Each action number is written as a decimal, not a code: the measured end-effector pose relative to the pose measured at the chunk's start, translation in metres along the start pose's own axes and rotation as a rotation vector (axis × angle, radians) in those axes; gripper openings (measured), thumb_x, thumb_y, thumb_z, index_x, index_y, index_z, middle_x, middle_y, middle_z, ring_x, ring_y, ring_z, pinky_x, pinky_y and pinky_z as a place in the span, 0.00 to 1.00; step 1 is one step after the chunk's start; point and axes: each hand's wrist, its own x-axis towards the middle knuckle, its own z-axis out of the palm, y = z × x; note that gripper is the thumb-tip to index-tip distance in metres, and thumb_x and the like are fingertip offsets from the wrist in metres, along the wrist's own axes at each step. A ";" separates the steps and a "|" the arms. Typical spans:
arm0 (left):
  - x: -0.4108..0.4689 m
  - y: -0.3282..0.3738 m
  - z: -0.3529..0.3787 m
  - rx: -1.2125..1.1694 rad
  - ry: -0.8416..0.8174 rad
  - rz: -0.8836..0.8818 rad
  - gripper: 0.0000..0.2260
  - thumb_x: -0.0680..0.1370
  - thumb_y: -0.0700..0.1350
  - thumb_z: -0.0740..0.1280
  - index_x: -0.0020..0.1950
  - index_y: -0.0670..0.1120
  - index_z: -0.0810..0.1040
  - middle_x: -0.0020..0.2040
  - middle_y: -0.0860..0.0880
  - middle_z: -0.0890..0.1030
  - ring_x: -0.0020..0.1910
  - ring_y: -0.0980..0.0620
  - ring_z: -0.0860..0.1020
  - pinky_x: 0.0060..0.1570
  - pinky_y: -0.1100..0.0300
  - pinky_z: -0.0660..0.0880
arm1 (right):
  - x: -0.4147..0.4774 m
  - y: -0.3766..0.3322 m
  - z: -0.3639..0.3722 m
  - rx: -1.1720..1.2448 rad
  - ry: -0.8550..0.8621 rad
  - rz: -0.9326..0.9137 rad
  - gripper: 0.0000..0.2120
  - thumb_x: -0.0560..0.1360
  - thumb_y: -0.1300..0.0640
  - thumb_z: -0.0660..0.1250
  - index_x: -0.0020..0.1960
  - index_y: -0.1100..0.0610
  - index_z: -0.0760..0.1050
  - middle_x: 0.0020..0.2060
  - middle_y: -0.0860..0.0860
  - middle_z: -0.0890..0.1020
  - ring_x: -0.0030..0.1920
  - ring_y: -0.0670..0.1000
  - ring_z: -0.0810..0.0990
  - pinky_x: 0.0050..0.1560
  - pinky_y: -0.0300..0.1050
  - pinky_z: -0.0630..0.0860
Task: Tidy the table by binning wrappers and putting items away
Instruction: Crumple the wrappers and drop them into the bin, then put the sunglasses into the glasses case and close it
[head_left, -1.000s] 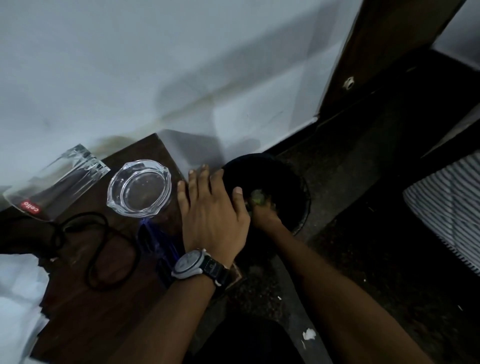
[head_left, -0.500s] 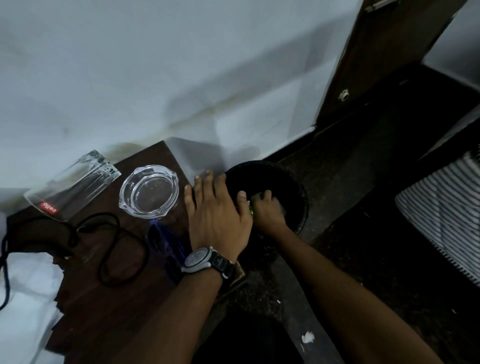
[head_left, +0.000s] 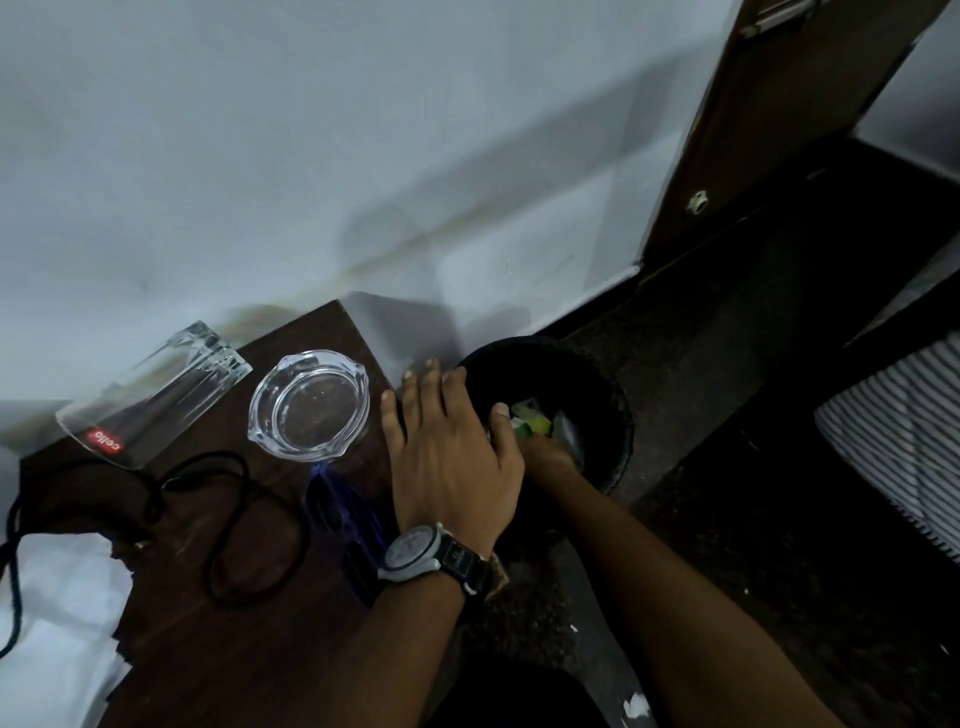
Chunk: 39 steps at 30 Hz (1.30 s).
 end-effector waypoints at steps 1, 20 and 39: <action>0.000 -0.001 0.000 0.000 0.001 -0.001 0.27 0.81 0.57 0.55 0.76 0.45 0.68 0.79 0.43 0.68 0.81 0.44 0.61 0.81 0.43 0.50 | 0.012 0.003 0.007 0.018 -0.040 0.020 0.26 0.83 0.45 0.58 0.79 0.51 0.62 0.78 0.55 0.67 0.76 0.56 0.68 0.74 0.49 0.64; -0.016 0.003 -0.068 -0.163 -0.042 -0.017 0.33 0.81 0.58 0.47 0.82 0.41 0.56 0.84 0.39 0.52 0.83 0.38 0.49 0.81 0.43 0.46 | -0.193 -0.039 -0.151 0.436 0.614 -0.118 0.15 0.79 0.53 0.68 0.63 0.59 0.79 0.51 0.61 0.86 0.53 0.62 0.85 0.53 0.52 0.79; -0.180 -0.261 -0.244 -0.330 0.374 -0.353 0.22 0.80 0.53 0.60 0.72 0.45 0.74 0.71 0.43 0.77 0.70 0.39 0.74 0.68 0.41 0.71 | -0.337 -0.299 -0.133 0.248 0.486 -0.715 0.09 0.76 0.60 0.71 0.55 0.55 0.84 0.48 0.52 0.88 0.48 0.54 0.86 0.53 0.43 0.78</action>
